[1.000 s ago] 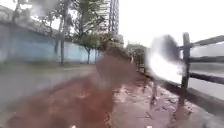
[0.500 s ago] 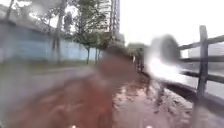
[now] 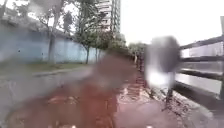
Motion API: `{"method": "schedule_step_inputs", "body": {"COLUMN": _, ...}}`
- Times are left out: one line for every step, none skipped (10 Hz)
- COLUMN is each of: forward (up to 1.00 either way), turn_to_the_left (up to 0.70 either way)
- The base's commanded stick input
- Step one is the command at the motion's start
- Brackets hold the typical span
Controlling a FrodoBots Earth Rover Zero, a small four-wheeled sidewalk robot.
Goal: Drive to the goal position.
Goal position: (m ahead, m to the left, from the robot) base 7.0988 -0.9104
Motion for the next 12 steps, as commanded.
{"method": "schedule_step_inputs", "body": {"forward": 1.0, "turn_to_the_left": 0.0}}
{"method": "schedule_step_inputs", "body": {"forward": 1.0, "turn_to_the_left": 0.0}}
{"method": "schedule_step_inputs", "body": {"forward": 1.0, "turn_to_the_left": 0.0}}
{"method": "schedule_step_inputs", "body": {"forward": 1.0, "turn_to_the_left": 0.0}}
{"method": "schedule_step_inputs", "body": {"forward": 1.0, "turn_to_the_left": 0.0}}
{"method": "schedule_step_inputs", "body": {"forward": 1.0, "turn_to_the_left": 0.0}}
{"method": "schedule_step_inputs", "body": {"forward": 1.0, "turn_to_the_left": 0.0}}
{"method": "schedule_step_inputs", "body": {"forward": 1.0, "turn_to_the_left": 0.0}}
{"method": "schedule_step_inputs", "body": {"forward": 1.0, "turn_to_the_left": 0.0}}
{"method": "schedule_step_inputs", "body": {"forward": 1.0, "turn_to_the_left": 0.0}}
{"method": "schedule_step_inputs", "body": {"forward": 1.0, "turn_to_the_left": 0.0}}
{"method": "schedule_step_inputs", "body": {"forward": 1.0, "turn_to_the_left": 0.0}}
